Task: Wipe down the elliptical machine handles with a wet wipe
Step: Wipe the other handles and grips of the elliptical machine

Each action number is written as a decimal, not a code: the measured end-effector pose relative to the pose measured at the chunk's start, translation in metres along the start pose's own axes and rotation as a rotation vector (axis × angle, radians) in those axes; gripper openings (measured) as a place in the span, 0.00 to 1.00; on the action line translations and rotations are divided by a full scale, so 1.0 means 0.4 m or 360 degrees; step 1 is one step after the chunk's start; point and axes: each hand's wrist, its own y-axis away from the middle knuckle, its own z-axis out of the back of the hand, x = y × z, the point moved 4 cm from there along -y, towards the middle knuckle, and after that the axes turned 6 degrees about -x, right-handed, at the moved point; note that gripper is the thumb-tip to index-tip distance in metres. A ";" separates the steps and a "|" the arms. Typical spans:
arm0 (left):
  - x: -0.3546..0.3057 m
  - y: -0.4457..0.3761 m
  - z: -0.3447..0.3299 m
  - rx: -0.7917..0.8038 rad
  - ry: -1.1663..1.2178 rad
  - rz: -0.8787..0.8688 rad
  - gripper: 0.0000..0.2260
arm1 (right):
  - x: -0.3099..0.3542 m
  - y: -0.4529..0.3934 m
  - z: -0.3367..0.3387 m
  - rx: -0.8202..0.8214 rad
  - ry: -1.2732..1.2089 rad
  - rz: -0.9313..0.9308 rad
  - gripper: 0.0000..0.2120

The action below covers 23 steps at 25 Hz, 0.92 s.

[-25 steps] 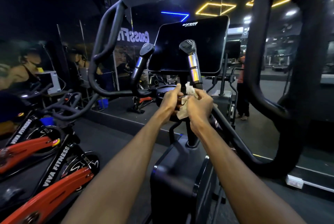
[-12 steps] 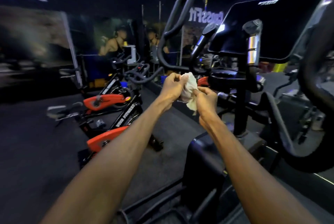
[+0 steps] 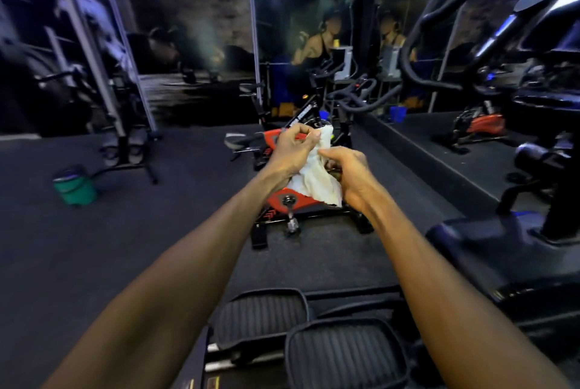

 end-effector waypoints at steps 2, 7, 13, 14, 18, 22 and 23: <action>0.025 0.013 0.111 -0.0067 -0.0033 0.0029 0.05 | -0.029 0.017 -0.093 0.0007 0.0049 0.0034 0.11; 0.090 0.059 0.389 -0.0135 -0.0278 0.0190 0.10 | -0.117 0.050 -0.341 0.0059 0.0011 0.0006 0.07; 0.120 0.119 0.786 -0.0348 -0.0342 0.0008 0.05 | -0.254 0.163 -0.674 0.0246 0.0223 0.0012 0.10; 0.126 0.126 0.837 -0.0330 -0.0340 -0.0006 0.04 | -0.271 0.183 -0.719 0.0238 0.0229 0.0017 0.10; 0.171 0.157 1.044 -0.0268 -0.0423 -0.0022 0.05 | -0.327 0.243 -0.909 0.0068 0.0161 0.0050 0.08; 0.204 0.134 1.208 -0.0296 -0.0553 -0.0089 0.07 | -0.355 0.257 -1.071 0.0056 0.0183 0.0061 0.03; 0.216 0.118 1.247 -0.0320 -0.0574 -0.0094 0.06 | -0.363 0.250 -1.113 0.0065 0.0200 0.0080 0.03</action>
